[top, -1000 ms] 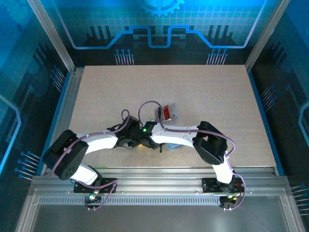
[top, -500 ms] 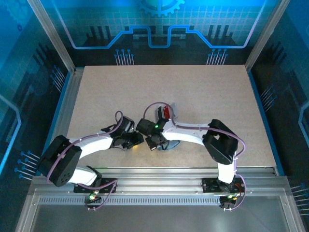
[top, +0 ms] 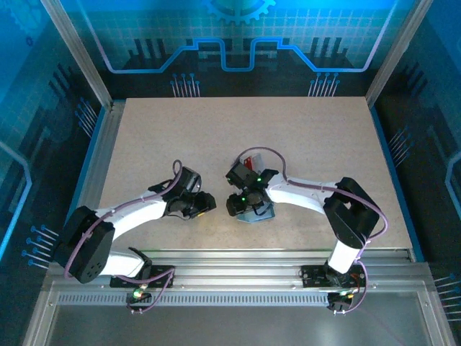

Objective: Put the credit cards into the card holder
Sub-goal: Open the card holder at the bottom-center of the table.

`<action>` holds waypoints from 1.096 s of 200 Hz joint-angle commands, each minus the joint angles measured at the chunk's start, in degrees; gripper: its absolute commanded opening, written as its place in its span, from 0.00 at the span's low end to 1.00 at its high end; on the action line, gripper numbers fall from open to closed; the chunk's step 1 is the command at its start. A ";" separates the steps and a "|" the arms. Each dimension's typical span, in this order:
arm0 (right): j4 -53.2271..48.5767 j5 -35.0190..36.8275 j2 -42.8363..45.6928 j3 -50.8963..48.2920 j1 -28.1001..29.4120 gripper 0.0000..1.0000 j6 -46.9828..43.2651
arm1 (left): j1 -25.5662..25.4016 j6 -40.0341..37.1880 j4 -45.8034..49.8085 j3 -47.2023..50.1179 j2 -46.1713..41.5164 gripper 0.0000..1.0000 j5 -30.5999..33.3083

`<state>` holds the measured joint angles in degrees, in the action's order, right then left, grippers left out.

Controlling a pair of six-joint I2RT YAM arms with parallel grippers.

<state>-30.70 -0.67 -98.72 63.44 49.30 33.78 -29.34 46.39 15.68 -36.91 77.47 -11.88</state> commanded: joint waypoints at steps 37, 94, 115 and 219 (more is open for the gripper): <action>9.10 -10.55 0.50 -5.11 -3.10 0.49 0.75 | -0.05 -1.32 3.40 -3.58 -2.50 0.37 -3.99; 11.04 -12.76 0.67 -7.33 -4.64 0.36 0.85 | -3.26 0.63 -0.47 -8.87 3.45 0.05 -6.41; 11.75 -13.37 0.81 -8.37 -5.22 0.27 0.93 | -4.25 0.81 -0.65 -12.09 6.93 0.01 -6.13; 12.50 -15.83 1.73 -10.08 -7.15 0.10 -0.19 | -6.33 2.76 -7.72 -15.74 21.58 0.00 -7.07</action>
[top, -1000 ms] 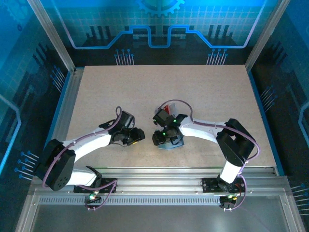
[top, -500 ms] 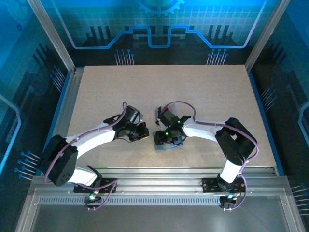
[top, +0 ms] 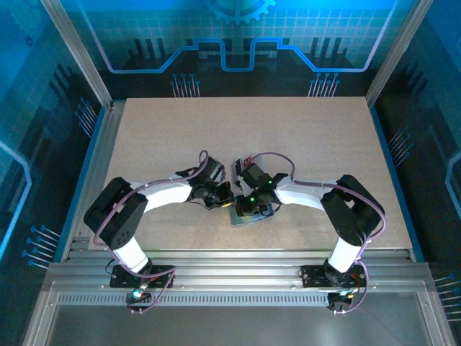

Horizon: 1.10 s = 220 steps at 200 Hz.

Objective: Put the credit cards into the card holder
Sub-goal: Open the card holder at the bottom-center of the table.

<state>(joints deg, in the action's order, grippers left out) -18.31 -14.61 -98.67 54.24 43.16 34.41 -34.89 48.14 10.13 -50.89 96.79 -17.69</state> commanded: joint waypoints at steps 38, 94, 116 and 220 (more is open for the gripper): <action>-0.66 -3.43 4.39 -0.81 -1.33 0.12 -1.69 | -1.10 0.83 -2.60 0.27 4.74 0.00 1.18; -6.39 -2.87 7.73 2.62 -3.07 0.24 -4.38 | -1.08 0.09 -4.50 4.89 5.00 0.00 2.74; -10.04 2.75 6.04 4.20 -3.44 0.20 -4.88 | -1.12 -0.12 -4.57 5.35 4.84 0.00 2.84; -11.14 10.52 1.18 2.93 -0.78 0.13 -3.39 | -0.12 -1.65 -0.84 2.26 -0.06 0.02 -0.51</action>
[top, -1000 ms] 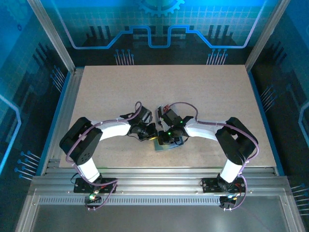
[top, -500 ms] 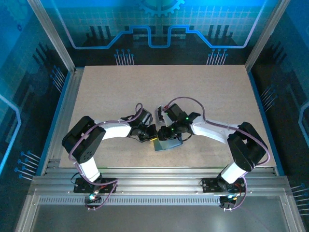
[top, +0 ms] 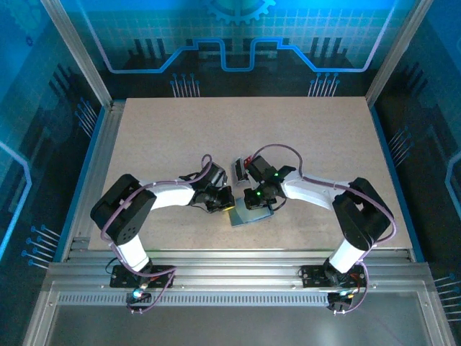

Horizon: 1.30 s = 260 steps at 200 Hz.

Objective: Put the credit cards into the card holder
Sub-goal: Open the card holder at the bottom-center of the table.

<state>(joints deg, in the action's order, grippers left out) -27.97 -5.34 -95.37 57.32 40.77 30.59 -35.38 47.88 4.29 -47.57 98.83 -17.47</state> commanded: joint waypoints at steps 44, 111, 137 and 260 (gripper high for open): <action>0.13 0.37 -4.66 0.14 3.13 0.20 1.31 | 2.60 -0.94 6.85 -1.64 -7.96 0.10 -2.50; 0.91 1.56 -5.95 0.30 4.87 0.38 3.47 | 0.22 -0.53 7.54 -2.76 -8.48 0.13 -2.32; 4.54 -2.29 -3.97 -1.71 5.19 0.39 4.45 | -0.11 0.96 5.82 -2.66 -6.72 0.12 -2.33; 7.42 -10.52 2.99 -4.20 2.57 0.44 2.02 | 3.38 1.84 5.79 3.44 -14.22 0.13 -1.93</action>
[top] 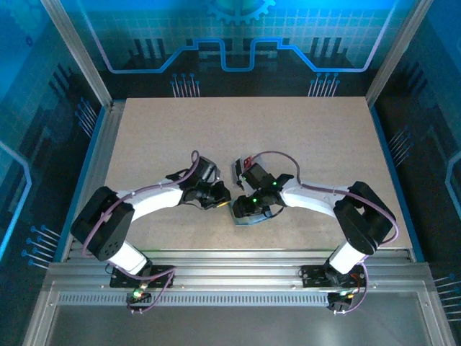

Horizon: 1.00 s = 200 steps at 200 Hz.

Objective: Put the credit cards into the card holder
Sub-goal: Open the card holder at the bottom-center of the table.

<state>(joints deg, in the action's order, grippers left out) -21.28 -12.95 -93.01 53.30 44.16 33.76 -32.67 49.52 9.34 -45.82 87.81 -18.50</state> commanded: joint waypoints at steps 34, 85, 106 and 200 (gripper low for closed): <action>-2.27 1.69 1.35 0.78 -0.68 0.39 -1.32 | 1.32 -0.38 0.98 4.00 -5.10 0.14 -1.27; -7.20 4.86 8.37 0.68 -3.28 0.40 -3.21 | 2.08 -0.91 0.72 5.62 -5.63 0.14 -2.15; -9.38 7.33 7.21 1.32 -4.49 0.36 -3.56 | 2.10 -0.74 0.81 5.26 -5.93 0.14 -2.31; -7.75 11.01 -1.83 3.62 1.37 0.13 -2.50 | 1.39 -3.28 6.23 -0.67 -5.53 0.14 -1.93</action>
<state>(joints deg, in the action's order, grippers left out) -29.04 -1.87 -93.30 54.13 42.92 31.24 -30.89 47.92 13.13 -43.44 81.91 -19.40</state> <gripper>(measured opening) 0.110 0.139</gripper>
